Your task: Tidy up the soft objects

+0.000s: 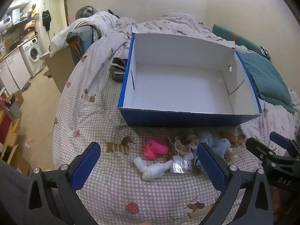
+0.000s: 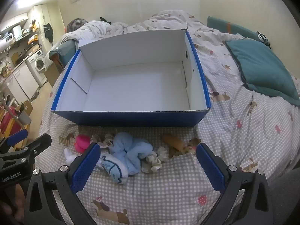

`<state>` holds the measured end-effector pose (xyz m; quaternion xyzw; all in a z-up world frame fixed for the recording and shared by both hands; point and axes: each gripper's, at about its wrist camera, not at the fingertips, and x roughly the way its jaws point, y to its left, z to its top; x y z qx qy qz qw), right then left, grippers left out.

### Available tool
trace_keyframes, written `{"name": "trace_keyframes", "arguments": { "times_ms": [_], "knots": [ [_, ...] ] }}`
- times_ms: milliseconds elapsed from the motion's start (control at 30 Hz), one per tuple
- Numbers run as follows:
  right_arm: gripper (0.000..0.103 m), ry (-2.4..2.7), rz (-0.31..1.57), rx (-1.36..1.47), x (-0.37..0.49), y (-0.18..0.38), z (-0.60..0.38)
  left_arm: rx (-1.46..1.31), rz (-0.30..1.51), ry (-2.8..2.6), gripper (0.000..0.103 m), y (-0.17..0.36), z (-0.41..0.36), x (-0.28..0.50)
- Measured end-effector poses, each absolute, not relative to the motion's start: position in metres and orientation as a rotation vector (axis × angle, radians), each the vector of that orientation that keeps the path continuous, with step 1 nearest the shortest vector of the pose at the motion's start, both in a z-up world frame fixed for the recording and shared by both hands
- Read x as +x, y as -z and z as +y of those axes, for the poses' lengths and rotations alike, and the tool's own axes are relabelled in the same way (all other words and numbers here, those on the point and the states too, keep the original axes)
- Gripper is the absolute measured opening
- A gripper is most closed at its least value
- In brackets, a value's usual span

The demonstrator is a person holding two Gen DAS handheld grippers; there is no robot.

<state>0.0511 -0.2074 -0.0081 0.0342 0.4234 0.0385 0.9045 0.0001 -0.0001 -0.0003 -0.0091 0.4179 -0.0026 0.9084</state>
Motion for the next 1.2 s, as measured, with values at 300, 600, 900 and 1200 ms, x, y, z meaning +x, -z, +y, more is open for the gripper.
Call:
{"name": "trace_keyframes", "arguments": {
  "times_ms": [300,600,900,1200],
  "knots": [
    [0.103,-0.081,0.874,0.071,0.0513,0.0083,-0.2072,-0.025,0.859,0.015,0.103,0.0021,0.0015,-0.0012],
    [0.103,-0.081,0.876,0.071,0.0516,0.0083,-0.2072,-0.016,0.854,0.011,0.103,-0.0002,-0.0036,-0.004],
    [0.103,-0.08,0.878,0.07,0.0521,0.0085,-0.2066,-0.014,0.856,0.01,0.103,0.0,-0.0042,-0.0035],
    [0.103,-0.079,0.879,0.069,0.0522,0.009,-0.2063,-0.013,0.857,0.009,0.103,0.0004,-0.0047,-0.0037]
  ]
}}
